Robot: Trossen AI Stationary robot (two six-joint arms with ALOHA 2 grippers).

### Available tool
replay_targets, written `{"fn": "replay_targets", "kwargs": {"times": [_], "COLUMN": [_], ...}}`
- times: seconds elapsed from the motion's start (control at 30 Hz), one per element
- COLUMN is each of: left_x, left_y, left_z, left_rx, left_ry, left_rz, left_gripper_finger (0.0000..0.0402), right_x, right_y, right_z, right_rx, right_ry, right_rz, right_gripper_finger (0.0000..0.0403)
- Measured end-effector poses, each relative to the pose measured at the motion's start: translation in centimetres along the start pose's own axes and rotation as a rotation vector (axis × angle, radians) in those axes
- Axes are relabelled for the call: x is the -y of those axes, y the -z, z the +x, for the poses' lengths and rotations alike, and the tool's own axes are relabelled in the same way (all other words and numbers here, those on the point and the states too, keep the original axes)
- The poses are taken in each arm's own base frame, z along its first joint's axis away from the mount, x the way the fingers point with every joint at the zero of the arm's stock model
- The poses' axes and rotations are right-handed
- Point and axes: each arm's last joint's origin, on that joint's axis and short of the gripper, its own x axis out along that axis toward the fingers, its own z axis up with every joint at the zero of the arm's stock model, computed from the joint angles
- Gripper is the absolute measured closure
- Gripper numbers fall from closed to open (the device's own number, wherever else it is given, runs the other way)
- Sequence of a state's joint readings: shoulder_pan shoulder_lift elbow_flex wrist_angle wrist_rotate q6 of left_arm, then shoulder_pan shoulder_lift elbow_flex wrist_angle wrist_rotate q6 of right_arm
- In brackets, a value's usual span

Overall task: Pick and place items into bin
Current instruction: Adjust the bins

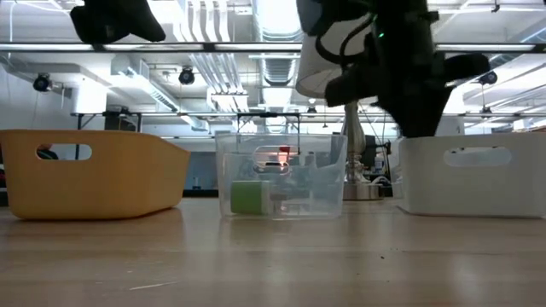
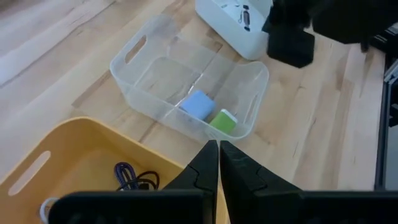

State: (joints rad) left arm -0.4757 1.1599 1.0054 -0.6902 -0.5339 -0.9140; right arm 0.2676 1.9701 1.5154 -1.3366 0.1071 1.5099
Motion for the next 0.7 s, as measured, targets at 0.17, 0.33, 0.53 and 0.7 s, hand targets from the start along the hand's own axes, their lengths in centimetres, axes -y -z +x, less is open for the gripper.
{"fn": "replay_targets", "kwargs": {"times": [0.17, 0.33, 0.53, 0.7], "left_x": [0.1, 0.1, 0.2, 0.5], "left_y": [0.1, 0.1, 0.2, 0.3], "left_z": [-0.1, 0.0, 0.2, 0.5], "left_rx": [-0.001, 0.009, 0.014, 0.013], "left_ry": [0.004, -0.007, -0.017, -0.011], "left_rz": [-0.019, -0.016, -0.015, -0.015], "left_gripper_finger": [0.0402, 0.0402, 0.0402, 0.0402], "right_x": [-0.1, 0.1, 0.7, 2.9], "right_y": [1.8, 4.6, 6.1, 6.4], "right_z": [0.1, -0.7, -3.6, -5.3], "right_rx": [-0.047, -0.008, 0.159, 0.205], "right_ry": [-0.012, -0.022, -0.116, 0.012], "right_rz": [-0.061, -0.052, 0.063, 0.056], "right_gripper_finger": [0.0394, 0.0394, 0.0394, 0.0394]}}
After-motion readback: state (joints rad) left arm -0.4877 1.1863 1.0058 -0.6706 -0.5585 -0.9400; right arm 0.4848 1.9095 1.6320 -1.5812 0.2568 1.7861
